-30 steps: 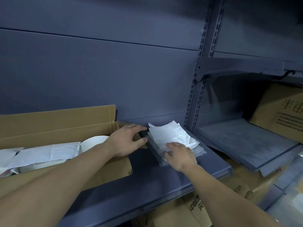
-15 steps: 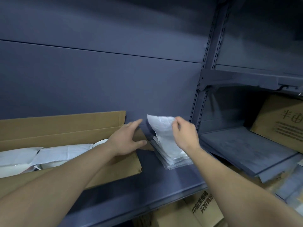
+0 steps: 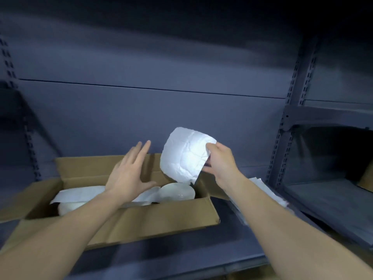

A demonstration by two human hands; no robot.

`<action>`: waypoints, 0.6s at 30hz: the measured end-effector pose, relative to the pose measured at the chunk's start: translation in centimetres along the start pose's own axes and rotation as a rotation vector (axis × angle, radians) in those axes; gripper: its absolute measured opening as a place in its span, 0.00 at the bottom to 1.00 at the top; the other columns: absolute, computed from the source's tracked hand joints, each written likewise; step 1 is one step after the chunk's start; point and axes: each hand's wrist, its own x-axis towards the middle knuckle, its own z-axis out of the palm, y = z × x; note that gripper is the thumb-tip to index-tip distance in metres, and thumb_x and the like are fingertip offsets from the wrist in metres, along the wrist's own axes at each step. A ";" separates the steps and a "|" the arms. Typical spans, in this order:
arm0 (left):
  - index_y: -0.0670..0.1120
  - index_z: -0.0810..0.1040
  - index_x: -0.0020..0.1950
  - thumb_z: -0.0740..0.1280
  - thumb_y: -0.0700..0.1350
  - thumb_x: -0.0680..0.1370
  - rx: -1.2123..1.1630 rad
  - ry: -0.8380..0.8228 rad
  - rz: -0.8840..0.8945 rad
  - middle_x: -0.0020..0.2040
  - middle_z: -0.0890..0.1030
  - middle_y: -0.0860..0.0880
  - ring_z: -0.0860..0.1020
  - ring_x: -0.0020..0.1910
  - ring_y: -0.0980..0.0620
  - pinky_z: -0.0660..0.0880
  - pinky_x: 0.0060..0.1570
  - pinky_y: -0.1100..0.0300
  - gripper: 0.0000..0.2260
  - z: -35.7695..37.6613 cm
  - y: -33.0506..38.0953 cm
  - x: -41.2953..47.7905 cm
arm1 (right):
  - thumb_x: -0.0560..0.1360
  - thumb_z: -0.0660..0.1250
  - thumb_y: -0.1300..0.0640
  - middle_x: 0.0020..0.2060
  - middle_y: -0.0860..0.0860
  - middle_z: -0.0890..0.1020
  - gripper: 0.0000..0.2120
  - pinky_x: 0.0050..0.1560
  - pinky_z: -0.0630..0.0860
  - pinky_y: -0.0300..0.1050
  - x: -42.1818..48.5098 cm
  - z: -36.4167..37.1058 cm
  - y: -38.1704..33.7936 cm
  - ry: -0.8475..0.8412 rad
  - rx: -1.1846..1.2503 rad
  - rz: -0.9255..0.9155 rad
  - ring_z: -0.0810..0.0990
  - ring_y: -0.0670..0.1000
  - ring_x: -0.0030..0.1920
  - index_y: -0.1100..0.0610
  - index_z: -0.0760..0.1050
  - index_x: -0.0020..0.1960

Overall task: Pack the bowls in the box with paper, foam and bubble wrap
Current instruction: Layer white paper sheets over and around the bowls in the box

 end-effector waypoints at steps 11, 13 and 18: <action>0.62 0.47 0.79 0.71 0.66 0.69 -0.227 -0.030 0.070 0.80 0.50 0.60 0.55 0.77 0.58 0.64 0.71 0.56 0.46 1.5 -2.1 -2.4 | 0.82 0.59 0.61 0.50 0.57 0.86 0.10 0.40 0.82 0.48 -1.0 4.3 3.9 -0.116 0.381 0.353 0.86 0.55 0.47 0.59 0.77 0.57; 0.63 0.55 0.78 0.71 0.59 0.74 -0.311 -0.008 0.073 0.79 0.55 0.60 0.59 0.76 0.58 0.67 0.70 0.56 0.37 1.8 -2.5 -2.4 | 0.82 0.58 0.60 0.50 0.57 0.85 0.10 0.40 0.82 0.49 -0.8 4.6 4.4 -0.112 0.376 0.344 0.85 0.55 0.47 0.59 0.76 0.58; 0.60 0.72 0.69 0.69 0.42 0.78 -0.263 0.075 0.061 0.73 0.67 0.60 0.77 0.57 0.56 0.77 0.54 0.58 0.23 1.3 -2.8 -2.1 | 0.80 0.63 0.52 0.65 0.51 0.76 0.24 0.54 0.79 0.46 -0.9 4.8 5.0 -0.100 -0.098 0.134 0.81 0.52 0.58 0.53 0.63 0.75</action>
